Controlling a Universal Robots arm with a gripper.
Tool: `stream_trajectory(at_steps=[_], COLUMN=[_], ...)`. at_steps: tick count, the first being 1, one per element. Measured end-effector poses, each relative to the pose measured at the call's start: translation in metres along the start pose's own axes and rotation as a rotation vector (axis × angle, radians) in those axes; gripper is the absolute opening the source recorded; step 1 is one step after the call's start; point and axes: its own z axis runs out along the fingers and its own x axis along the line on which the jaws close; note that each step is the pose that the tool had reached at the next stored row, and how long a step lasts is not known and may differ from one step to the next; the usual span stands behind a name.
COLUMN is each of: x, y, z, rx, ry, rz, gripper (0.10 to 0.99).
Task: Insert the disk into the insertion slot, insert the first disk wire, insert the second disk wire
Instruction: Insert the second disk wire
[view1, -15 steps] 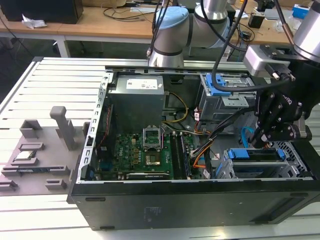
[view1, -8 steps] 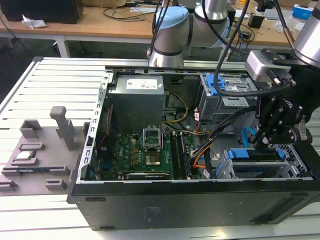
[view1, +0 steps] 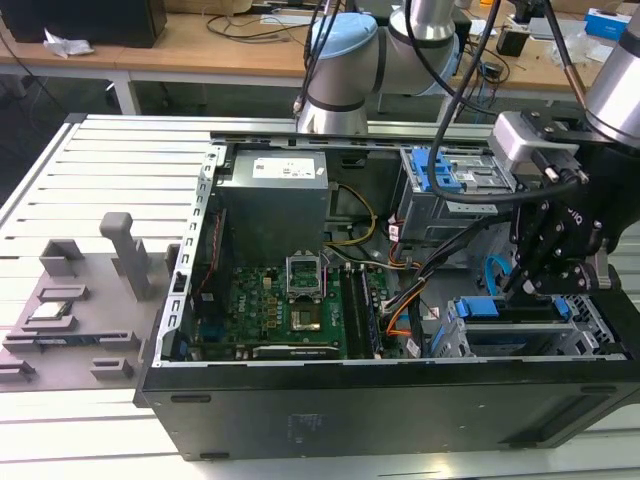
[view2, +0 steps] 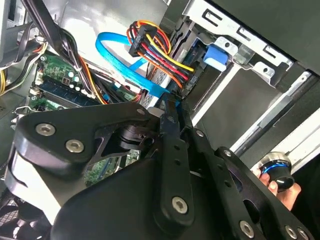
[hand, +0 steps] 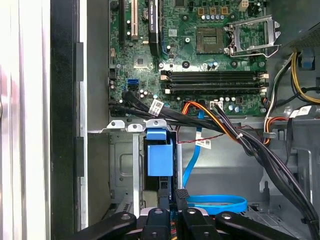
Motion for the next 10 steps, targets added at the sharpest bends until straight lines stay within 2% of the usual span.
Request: stream_trajectory(at_steps=[2, 4, 10], x=[0.0003, 0.0003, 0.0003], y=[-0.0001, -0.0002, -0.0002], z=[0.0022, 0.0026, 0.0027], rx=[0.0, 0.0, 0.0], ry=[-0.0002, 0.0031, 0.0051], rz=[0.0, 0.0, 0.0], gripper=[0.161, 0.161, 0.173])
